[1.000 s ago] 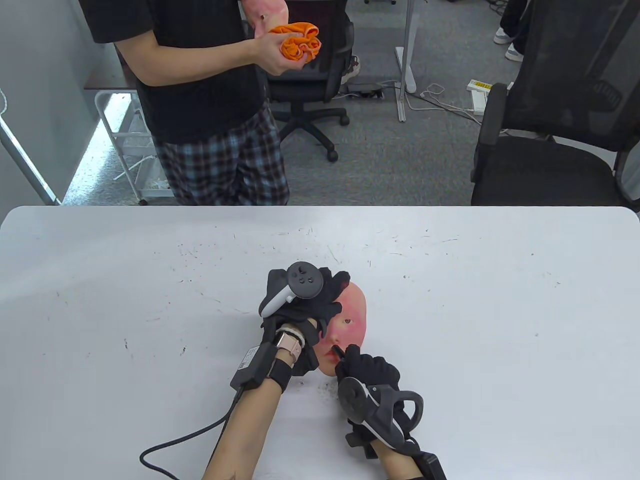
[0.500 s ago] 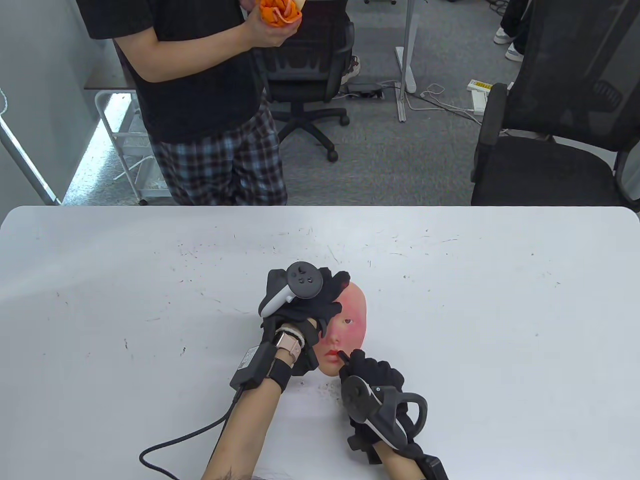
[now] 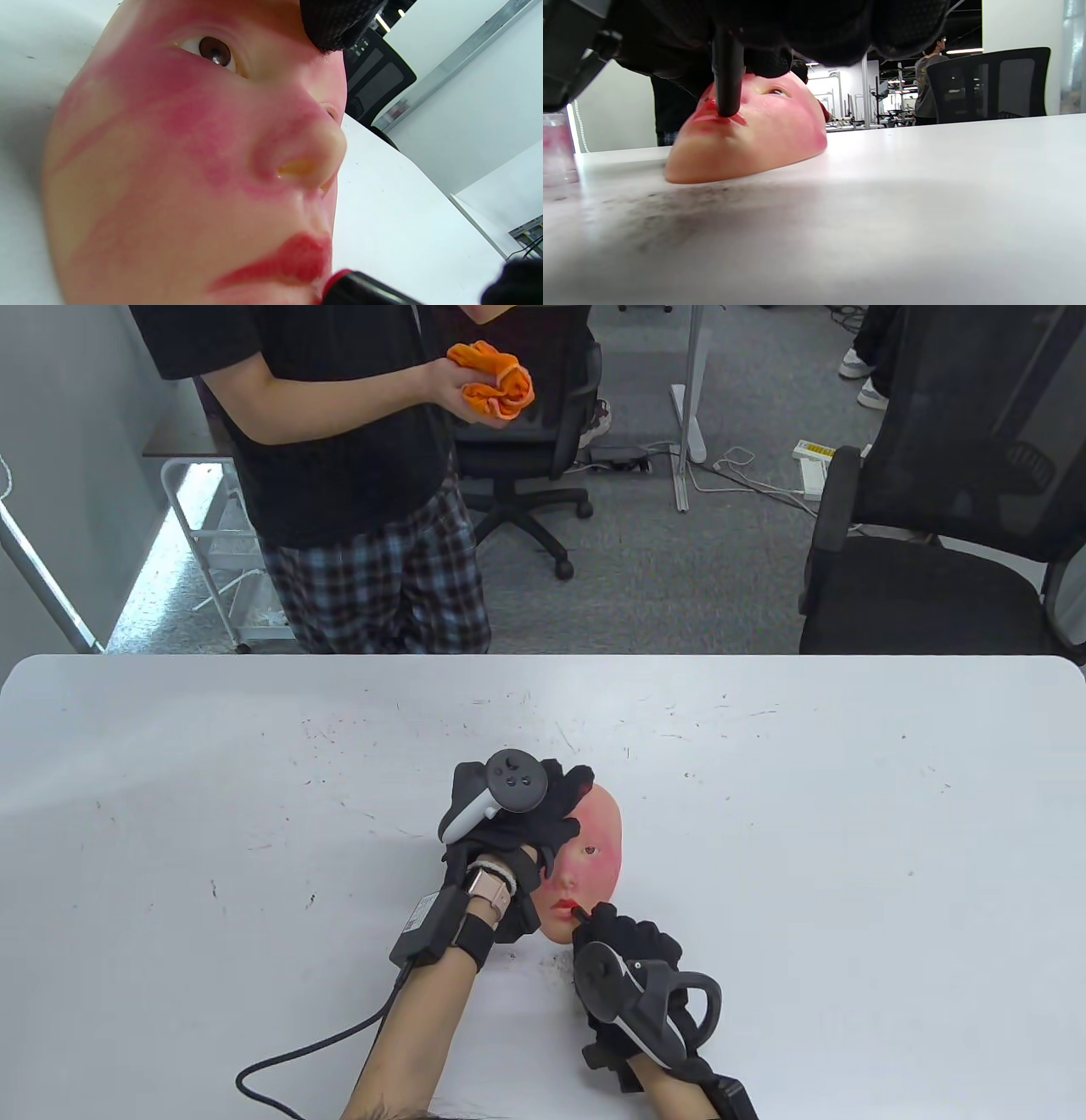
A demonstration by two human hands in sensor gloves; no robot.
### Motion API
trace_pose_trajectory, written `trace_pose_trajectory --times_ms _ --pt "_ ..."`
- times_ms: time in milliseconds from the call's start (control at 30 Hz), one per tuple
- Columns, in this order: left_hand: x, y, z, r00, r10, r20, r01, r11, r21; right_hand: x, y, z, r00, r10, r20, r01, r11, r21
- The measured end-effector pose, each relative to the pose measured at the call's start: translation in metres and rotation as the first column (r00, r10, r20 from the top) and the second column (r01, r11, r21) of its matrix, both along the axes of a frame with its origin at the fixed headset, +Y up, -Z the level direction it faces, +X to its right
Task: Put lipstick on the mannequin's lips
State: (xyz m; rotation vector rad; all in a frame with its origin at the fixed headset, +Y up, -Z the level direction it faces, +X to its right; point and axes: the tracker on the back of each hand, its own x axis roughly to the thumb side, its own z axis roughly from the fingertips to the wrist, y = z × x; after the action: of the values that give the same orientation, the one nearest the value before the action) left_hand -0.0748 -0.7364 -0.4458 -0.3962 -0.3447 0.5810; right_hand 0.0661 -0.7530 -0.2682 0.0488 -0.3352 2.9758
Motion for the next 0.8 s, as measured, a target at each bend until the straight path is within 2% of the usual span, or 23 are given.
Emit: trace_pose_trajectory --times_ms 200,367,500,600,800 --pt "0.0 0.0 0.0 1.0 0.001 -0.001 -0.001 1.0 0.0 -0.008 -0.001 -0.001 1.0 0.002 -0.024 -0.002 1.0 -0.015" --pt "0.0 0.0 0.0 1.0 0.002 0.0 -0.002 1.0 -0.002 0.002 0.0 0.0 0.999 0.037 0.039 -0.037 0.999 -0.003" --pt "0.0 0.0 0.0 1.0 0.002 0.0 -0.002 1.0 -0.003 -0.007 -0.001 0.0 1.0 0.019 -0.022 -0.019 1.0 0.007" --pt "0.0 0.0 0.0 1.0 0.002 0.001 -0.002 1.0 -0.004 -0.02 -0.004 -0.002 0.996 0.077 -0.05 -0.077 0.997 0.012" --pt "0.0 0.0 0.0 1.0 0.002 0.002 -0.002 1.0 -0.005 -0.017 0.0 0.001 0.995 0.094 -0.012 -0.093 0.994 0.05"
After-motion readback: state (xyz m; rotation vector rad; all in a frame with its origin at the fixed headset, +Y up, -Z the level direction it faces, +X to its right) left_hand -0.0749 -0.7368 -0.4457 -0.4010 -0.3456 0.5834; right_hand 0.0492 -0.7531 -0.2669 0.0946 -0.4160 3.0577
